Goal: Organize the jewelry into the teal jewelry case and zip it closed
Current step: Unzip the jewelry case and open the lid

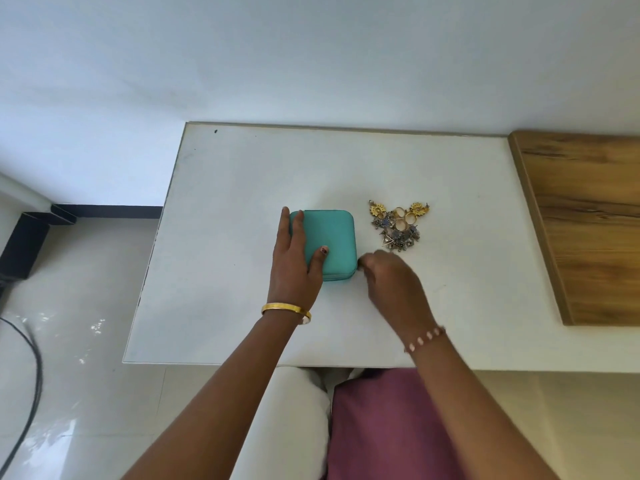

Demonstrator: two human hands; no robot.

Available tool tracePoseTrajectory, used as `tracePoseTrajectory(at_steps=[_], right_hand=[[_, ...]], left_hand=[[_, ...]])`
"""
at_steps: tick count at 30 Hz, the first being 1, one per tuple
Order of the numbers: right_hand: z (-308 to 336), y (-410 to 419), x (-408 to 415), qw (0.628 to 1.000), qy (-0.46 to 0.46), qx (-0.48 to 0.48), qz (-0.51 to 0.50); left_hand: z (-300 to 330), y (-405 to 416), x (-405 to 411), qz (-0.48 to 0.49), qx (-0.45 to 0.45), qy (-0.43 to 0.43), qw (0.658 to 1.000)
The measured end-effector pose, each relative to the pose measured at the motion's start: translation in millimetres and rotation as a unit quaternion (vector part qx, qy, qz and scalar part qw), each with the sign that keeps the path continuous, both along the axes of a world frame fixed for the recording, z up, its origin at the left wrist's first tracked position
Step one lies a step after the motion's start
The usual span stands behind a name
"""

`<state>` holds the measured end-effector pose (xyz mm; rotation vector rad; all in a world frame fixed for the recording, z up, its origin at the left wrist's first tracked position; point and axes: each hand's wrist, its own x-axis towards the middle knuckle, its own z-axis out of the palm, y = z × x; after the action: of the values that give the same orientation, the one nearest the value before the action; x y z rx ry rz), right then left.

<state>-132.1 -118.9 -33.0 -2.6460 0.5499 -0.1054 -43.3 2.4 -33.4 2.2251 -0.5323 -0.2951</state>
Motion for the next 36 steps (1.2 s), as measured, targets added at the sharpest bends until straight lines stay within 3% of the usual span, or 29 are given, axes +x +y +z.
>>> tracePoseTrajectory(at_steps=[12, 15, 17, 19, 22, 26, 30, 33, 36], right_hand=[[17.3, 42.8, -9.0, 0.996, 0.007, 0.083, -0.005], [31.9, 24.4, -11.1, 0.990, -0.078, 0.092, -0.070], [41.8, 14.9, -5.6, 0.986, -0.115, 0.097, -0.071], [46.0, 10.4, 6.2, 0.991, -0.077, 0.105, -0.030], [45.3, 12.7, 19.0, 0.995, 0.000, 0.099, 0.017], [46.2, 17.5, 18.9, 0.995, 0.037, 0.092, 0.016], [51.9, 13.9, 22.6, 0.993, 0.080, 0.086, 0.030], [53.3, 12.4, 25.4, 0.991, 0.101, 0.082, 0.035], [52.6, 12.0, 24.3, 0.990, 0.102, 0.094, 0.026]], left_hand=[[9.2, 2.6, 4.2, -0.023, 0.014, 0.052, 0.998], [13.2, 9.4, 11.2, -0.016, -0.019, 0.061, 0.998], [15.6, 15.2, 11.1, 0.046, -0.075, 0.058, 0.994], [16.4, 22.4, 4.4, 0.143, -0.134, 0.069, 0.978], [7.7, 33.6, -15.4, 0.277, -0.188, 0.152, 0.930], [-3.7, 35.4, -46.0, 0.316, -0.213, 0.338, 0.861], [0.1, 19.4, -54.3, 0.255, -0.133, 0.359, 0.888], [4.7, 6.9, -54.3, 0.207, -0.037, 0.285, 0.935], [7.2, -1.6, -59.1, 0.211, 0.030, 0.207, 0.955]])
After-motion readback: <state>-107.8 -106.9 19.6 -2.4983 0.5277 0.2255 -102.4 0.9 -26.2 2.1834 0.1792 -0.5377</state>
